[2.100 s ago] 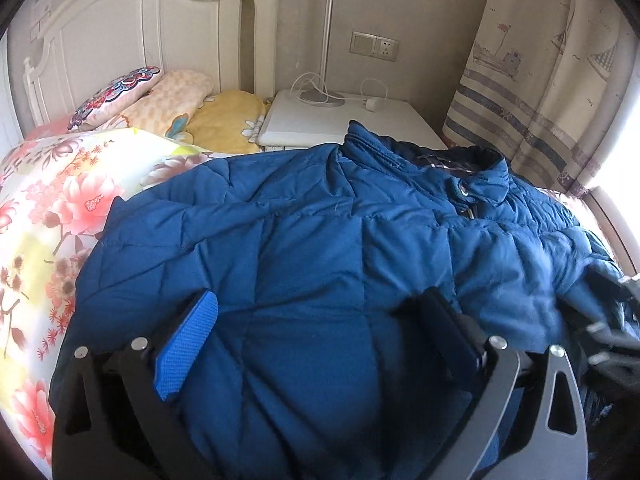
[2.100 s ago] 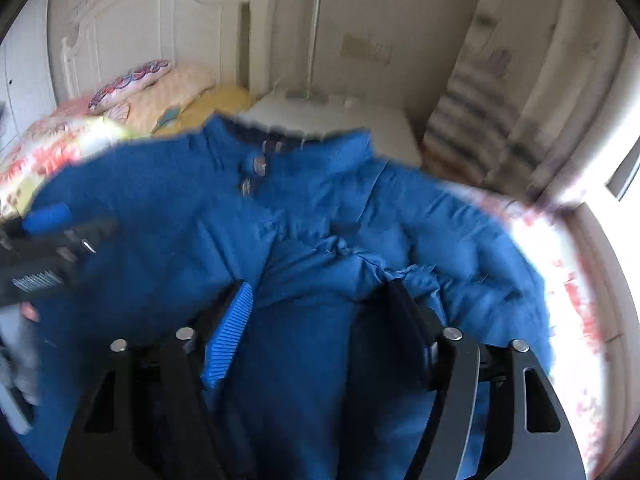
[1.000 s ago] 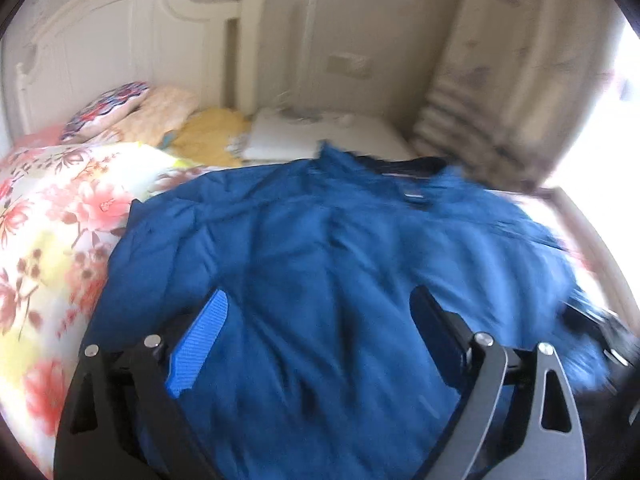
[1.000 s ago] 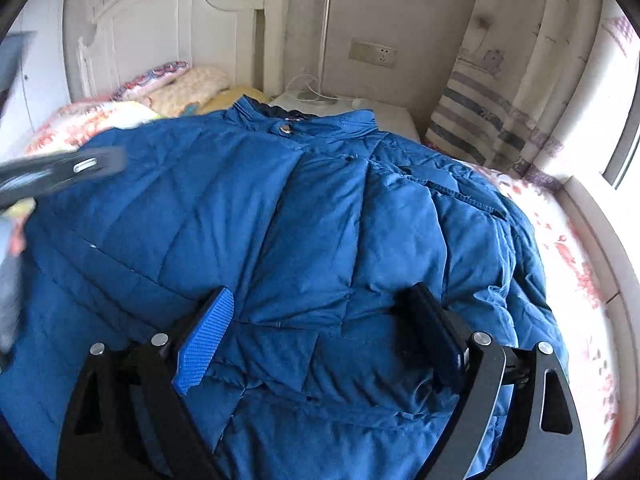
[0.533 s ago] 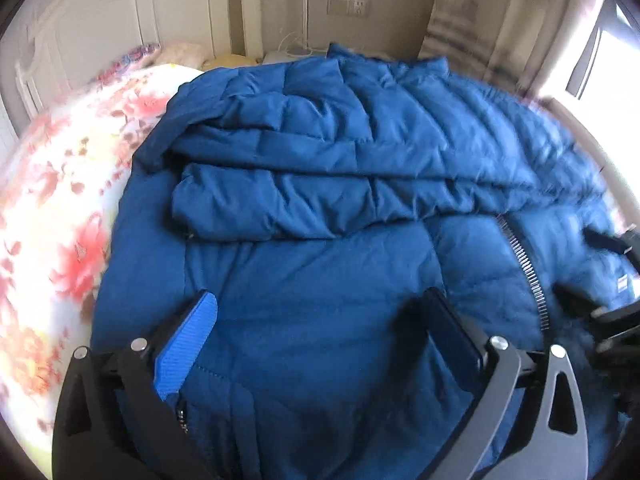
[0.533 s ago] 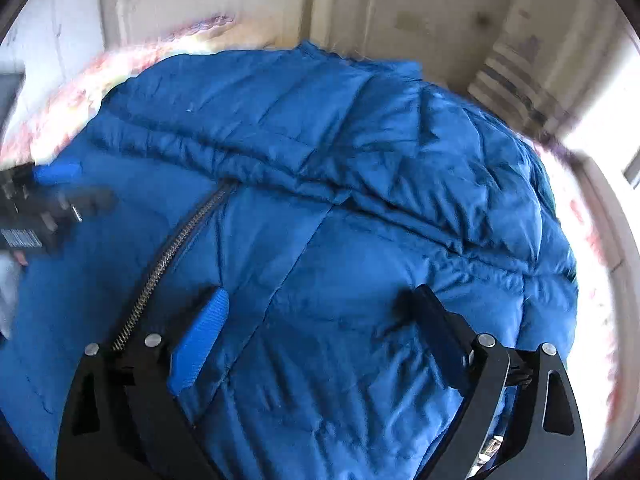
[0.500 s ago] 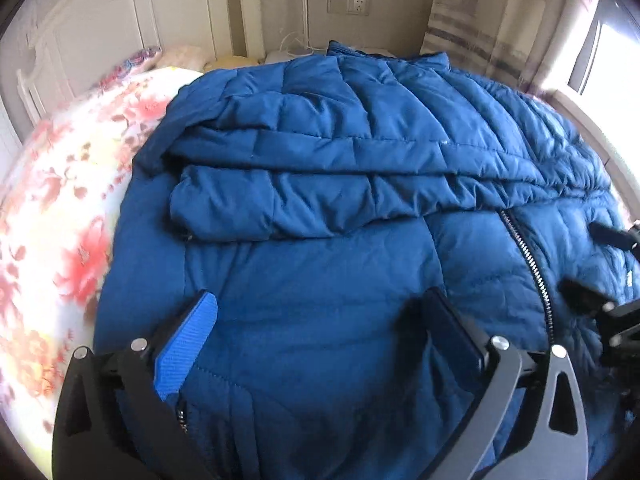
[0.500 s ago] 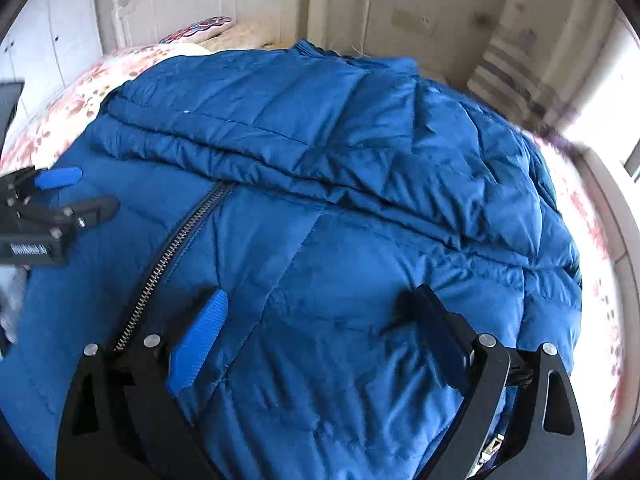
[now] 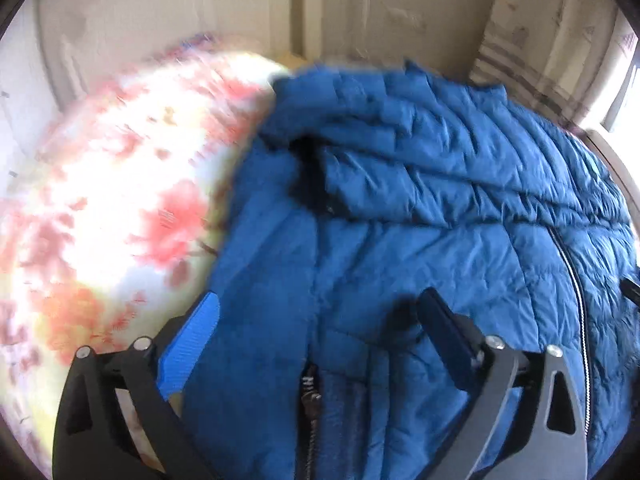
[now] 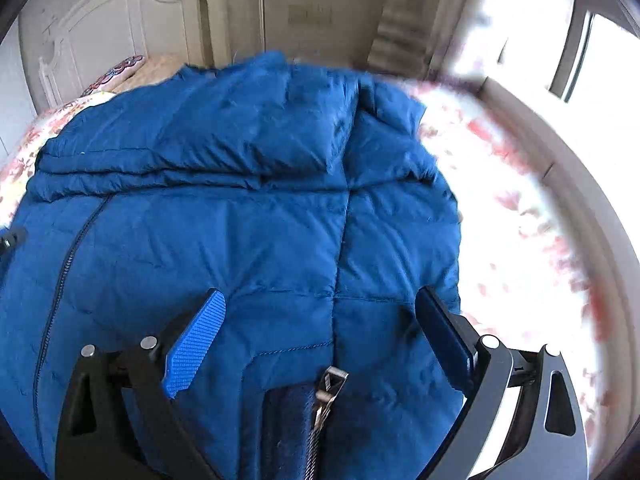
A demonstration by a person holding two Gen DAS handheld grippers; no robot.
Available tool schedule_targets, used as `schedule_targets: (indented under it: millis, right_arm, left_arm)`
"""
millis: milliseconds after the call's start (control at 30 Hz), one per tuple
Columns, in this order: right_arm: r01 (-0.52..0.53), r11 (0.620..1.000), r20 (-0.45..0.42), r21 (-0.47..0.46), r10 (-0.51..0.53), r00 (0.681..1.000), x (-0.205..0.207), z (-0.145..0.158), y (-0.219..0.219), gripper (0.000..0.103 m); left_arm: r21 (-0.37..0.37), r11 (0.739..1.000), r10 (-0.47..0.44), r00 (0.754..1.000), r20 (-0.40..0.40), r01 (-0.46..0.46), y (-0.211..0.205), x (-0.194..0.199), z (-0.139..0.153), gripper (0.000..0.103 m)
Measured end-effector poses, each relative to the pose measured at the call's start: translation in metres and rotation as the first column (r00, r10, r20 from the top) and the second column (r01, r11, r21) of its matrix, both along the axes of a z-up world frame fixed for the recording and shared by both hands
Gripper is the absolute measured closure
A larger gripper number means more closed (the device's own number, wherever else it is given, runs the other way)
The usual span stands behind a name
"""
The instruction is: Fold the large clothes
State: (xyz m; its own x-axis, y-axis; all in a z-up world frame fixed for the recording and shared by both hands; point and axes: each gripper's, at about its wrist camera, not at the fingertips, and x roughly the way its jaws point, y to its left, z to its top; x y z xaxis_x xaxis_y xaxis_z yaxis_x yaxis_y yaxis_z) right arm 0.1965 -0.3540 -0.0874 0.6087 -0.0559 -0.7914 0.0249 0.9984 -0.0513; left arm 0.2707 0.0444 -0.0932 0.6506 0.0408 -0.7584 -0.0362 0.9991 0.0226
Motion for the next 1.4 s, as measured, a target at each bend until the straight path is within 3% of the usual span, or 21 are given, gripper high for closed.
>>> schedule_targets:
  millis: [67, 167, 233, 267, 300, 433, 600, 733, 800, 967, 1100, 1133, 1200, 1233, 1300, 1400]
  right_arm:
    - [-0.065, 0.997, 0.044, 0.04, 0.063, 0.997, -0.017, 0.013, 0.016, 0.011]
    - [-0.222, 0.975, 0.035, -0.025, 0.223, 0.974, -0.045, 0.017, 0.054, 0.011]
    - [-0.331, 0.941, -0.06, -0.071, 0.327, 0.943, -0.061, -0.003, 0.084, 0.012]
    - [-0.328, 0.941, -0.044, -0.085, 0.325, 0.945, -0.065, -0.004, 0.085, 0.011]
    - [-0.323, 0.944, -0.046, -0.067, 0.32, 0.946, -0.068, -0.004, 0.085, 0.011]
    - [-0.254, 0.967, -0.06, -0.017, 0.253, 0.966, -0.072, 0.005, 0.069, 0.011]
    - [-0.294, 0.955, 0.054, 0.047, 0.291, 0.955, -0.115, 0.026, 0.046, 0.011]
    - [-0.376, 0.926, 0.003, -0.018, 0.376, 0.927, -0.142, 0.003, 0.067, 0.011]
    - [-0.367, 0.929, 0.055, -0.041, 0.369, 0.928, -0.155, -0.006, 0.068, 0.011]
    - [-0.318, 0.948, 0.049, -0.018, 0.319, 0.946, -0.153, 0.001, 0.069, 0.011]
    - [-0.415, 0.91, 0.13, 0.018, 0.409, 0.903, -0.182, 0.014, 0.086, 0.011]
    - [-0.459, 0.889, 0.116, 0.006, 0.455, 0.883, -0.189, 0.006, 0.097, 0.011]
    - [-0.486, 0.873, 0.072, -0.042, 0.488, 0.87, -0.194, -0.012, 0.108, 0.011]
    - [-0.477, 0.879, 0.114, -0.016, 0.475, 0.872, -0.198, -0.015, 0.103, 0.011]
    - [-0.467, 0.884, 0.095, 0.022, 0.463, 0.881, -0.197, -0.012, 0.094, 0.011]
    - [-0.438, 0.899, 0.13, -0.018, 0.436, 0.89, -0.209, 0.004, 0.079, 0.011]
  left_arm:
    - [-0.019, 0.999, -0.05, 0.997, 0.051, 0.051, -0.012, -0.02, 0.012, 0.006]
    - [-0.043, 0.978, -0.202, 0.977, 0.069, 0.205, -0.04, -0.047, 0.017, 0.005]
    - [0.008, 0.958, -0.288, 0.957, 0.017, 0.288, -0.064, -0.054, 0.002, 0.002]
    - [0.068, 0.95, -0.303, 0.952, -0.042, 0.305, -0.076, -0.053, -0.014, 0.002]
    - [0.091, 0.949, -0.298, 0.953, -0.049, 0.301, -0.08, -0.052, -0.017, 0.002]
    - [0.053, 0.964, -0.256, 0.965, -0.054, 0.259, -0.07, -0.049, -0.014, 0.002]
    - [0.001, 0.96, -0.278, 0.96, 0.005, 0.278, -0.052, -0.089, 0.005, 0.003]
    - [0.06, 0.935, -0.348, 0.937, -0.037, 0.35, -0.06, -0.128, -0.006, 0.002]
    - [0.103, 0.934, -0.343, 0.939, -0.009, 0.342, -0.062, -0.134, -0.017, 0.002]
    - [0.094, 0.948, -0.307, 0.952, 0.001, 0.306, -0.059, -0.146, -0.006, 0.003]
    - [0.079, 0.918, -0.393, 0.918, 0.046, 0.389, -0.072, -0.177, 0.005, 0.002]
    - [0.105, 0.9, -0.428, 0.903, 0.032, 0.423, -0.082, -0.186, 0.0, 0.002]
    - [0.164, 0.89, -0.43, 0.903, -0.007, 0.425, -0.092, -0.19, -0.017, 0.002]
    - [0.134, 0.901, -0.418, 0.908, 0.013, 0.413, -0.089, -0.19, -0.02, 0.002]
    - [0.077, 0.908, -0.412, 0.911, -0.004, 0.411, -0.082, -0.186, -0.019, 0.002]
    - [0.109, 0.922, -0.378, 0.924, 0.052, 0.372, -0.067, -0.198, -0.005, 0.002]
